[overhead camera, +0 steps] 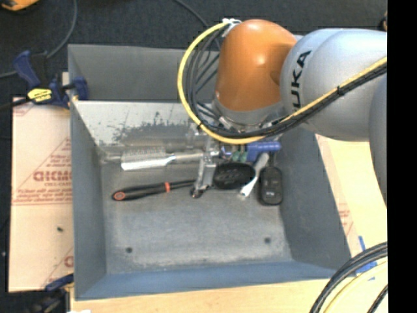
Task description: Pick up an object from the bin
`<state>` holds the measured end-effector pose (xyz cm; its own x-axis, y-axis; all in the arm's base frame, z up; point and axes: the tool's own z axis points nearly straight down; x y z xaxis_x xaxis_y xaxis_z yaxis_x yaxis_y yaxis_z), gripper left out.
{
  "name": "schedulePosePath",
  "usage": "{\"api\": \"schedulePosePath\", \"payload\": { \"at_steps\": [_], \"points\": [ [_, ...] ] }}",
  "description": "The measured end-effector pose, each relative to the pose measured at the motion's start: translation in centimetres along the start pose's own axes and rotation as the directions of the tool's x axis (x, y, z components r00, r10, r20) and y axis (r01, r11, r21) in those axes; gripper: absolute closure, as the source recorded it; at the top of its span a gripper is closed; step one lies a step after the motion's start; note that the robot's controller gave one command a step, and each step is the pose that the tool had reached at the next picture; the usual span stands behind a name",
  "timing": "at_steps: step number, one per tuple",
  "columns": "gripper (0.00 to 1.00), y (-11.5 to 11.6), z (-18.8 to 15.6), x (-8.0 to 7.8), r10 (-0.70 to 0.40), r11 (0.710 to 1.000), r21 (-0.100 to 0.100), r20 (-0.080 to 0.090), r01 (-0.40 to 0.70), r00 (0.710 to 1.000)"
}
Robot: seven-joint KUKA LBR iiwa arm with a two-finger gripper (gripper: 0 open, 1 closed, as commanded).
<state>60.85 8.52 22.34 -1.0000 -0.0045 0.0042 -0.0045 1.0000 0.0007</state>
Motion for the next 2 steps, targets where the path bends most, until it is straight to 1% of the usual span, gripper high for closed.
{"api": "schedulePosePath", "payload": {
  "at_steps": [1, 2],
  "points": [
    [0.0, 0.0, -0.5, -0.1, 0.002, 1.0, -0.001, 0.009, -0.002, 1.0],
    [0.0, -2.0, 9.6, -2.1, -0.125, 0.992, 0.002, 0.009, 0.125, 0.992]
  ]
}}
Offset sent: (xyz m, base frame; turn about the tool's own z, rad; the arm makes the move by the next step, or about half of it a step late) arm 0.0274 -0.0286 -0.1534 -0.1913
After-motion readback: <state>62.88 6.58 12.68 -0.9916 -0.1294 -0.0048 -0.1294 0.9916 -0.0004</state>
